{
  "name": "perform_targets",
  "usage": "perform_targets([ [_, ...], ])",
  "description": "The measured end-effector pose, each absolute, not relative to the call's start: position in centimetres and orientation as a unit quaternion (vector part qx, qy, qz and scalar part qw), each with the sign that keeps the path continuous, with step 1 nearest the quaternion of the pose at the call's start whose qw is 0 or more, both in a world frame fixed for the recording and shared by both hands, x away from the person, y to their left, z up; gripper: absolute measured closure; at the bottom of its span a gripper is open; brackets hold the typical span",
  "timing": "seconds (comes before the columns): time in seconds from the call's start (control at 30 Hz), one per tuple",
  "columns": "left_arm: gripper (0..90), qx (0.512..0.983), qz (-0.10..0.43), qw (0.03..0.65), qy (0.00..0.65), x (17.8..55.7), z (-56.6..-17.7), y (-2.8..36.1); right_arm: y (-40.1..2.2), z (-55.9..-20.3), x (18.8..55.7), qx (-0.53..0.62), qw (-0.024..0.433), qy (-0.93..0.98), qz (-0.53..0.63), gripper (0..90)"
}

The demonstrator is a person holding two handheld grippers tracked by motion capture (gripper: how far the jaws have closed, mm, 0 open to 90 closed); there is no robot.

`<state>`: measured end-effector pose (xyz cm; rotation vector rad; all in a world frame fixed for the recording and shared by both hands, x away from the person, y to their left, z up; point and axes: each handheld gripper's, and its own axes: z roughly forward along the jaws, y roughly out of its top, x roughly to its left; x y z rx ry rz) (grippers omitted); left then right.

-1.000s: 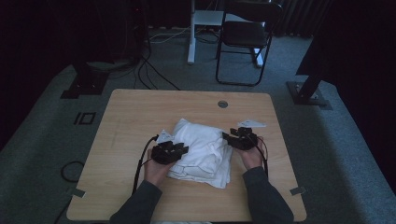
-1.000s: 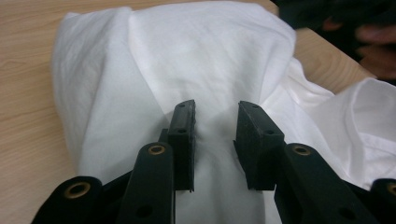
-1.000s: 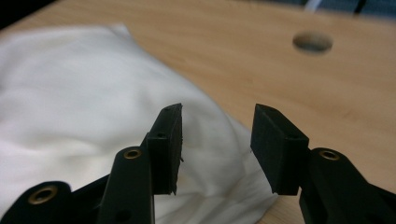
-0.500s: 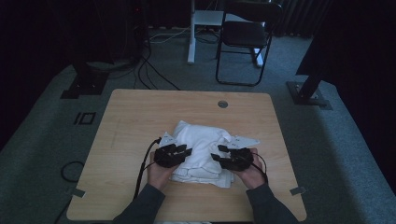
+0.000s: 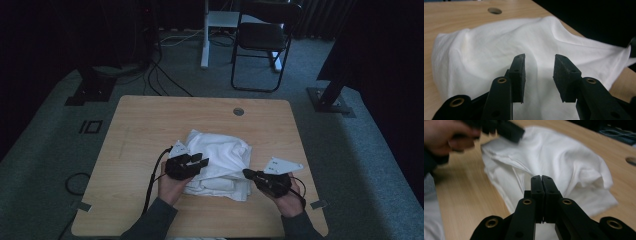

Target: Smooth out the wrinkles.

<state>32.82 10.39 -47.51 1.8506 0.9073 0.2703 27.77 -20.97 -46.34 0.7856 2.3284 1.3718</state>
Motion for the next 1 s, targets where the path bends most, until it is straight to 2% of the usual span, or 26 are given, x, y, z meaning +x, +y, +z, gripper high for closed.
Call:
perform_targets([
  [0.07, 61.7, 0.77, 0.115, 0.507, 0.371, 32.8, -47.4, 10.0, -21.3, -46.8, 27.5, 0.277, 0.166, 0.821, 0.471, 88.4],
  [0.27, 60.8, 0.795, 0.103, 0.472, 0.367, 33.6, -49.1, 8.4, -22.4, -52.6, 27.4, 0.308, 0.12, 0.859, 0.391, 87.9],
  [0.3, 60.8, 0.799, 0.1, 0.467, 0.365, 33.6, -49.5, 8.1, -22.5, -52.9, 27.4, 0.313, 0.117, 0.858, 0.391, 83.2],
  [0.33, 60.7, 0.802, 0.099, 0.463, 0.363, 33.6, -49.8, 7.8, -22.6, -52.8, 27.6, 0.316, 0.115, 0.855, 0.395, 72.2],
  [0.37, 60.4, 0.806, 0.105, 0.458, 0.36, 33.5, -50.1, 7.6, -22.6, -52.5, 27.7, 0.32, 0.123, 0.849, 0.402, 64.8],
  [0.4, 60.2, 0.806, 0.105, 0.458, 0.361, 33.4, -50.2, 7.5, -22.8, -52.0, 27.9, 0.323, 0.128, 0.841, 0.415, 60.9],
  [0.47, 60.3, 0.805, 0.107, 0.46, 0.36, 33.3, -50.3, 7.4, -22.9, -51.3, 28.2, 0.327, 0.133, 0.832, 0.427, 58.7],
  [0.5, 60.2, 0.805, 0.109, 0.459, 0.359, 33.3, -50.3, 7.4, -22.9, -50.0, 29.1, 0.338, 0.151, 0.816, 0.444, 57.8],
  [0.63, 60.0, 0.808, 0.114, 0.455, 0.355, 33.1, -50.3, 7.3, -21.5, -48.4, 31.8, 0.345, 0.188, 0.801, 0.451, 58.1],
  [0.77, 59.9, 0.809, 0.114, 0.456, 0.353, 32.9, -50.2, 7.3, -19.5, -48.5, 35.0, 0.365, 0.2, 0.798, 0.436, 58.0],
  [0.8, 59.9, 0.81, 0.116, 0.455, 0.351, 32.8, -50.2, 7.3, -19.0, -48.7, 35.8, 0.369, 0.2, 0.802, 0.426, 63.6],
  [0.83, 59.9, 0.81, 0.114, 0.457, 0.349, 32.6, -50.1, 7.3, -18.7, -49.0, 36.4, 0.369, 0.192, 0.807, 0.418, 76.5],
  [0.87, 60.0, 0.811, 0.111, 0.457, 0.347, 32.4, -50.1, 7.4, -18.6, -49.1, 36.8, 0.37, 0.192, 0.811, 0.411, 85.7],
  [1.0, 60.1, 0.817, 0.102, 0.466, 0.325, 30.5, -49.9, 7.5, -20.2, -47.9, 36.5, 0.392, 0.204, 0.793, 0.42, 88.2],
])
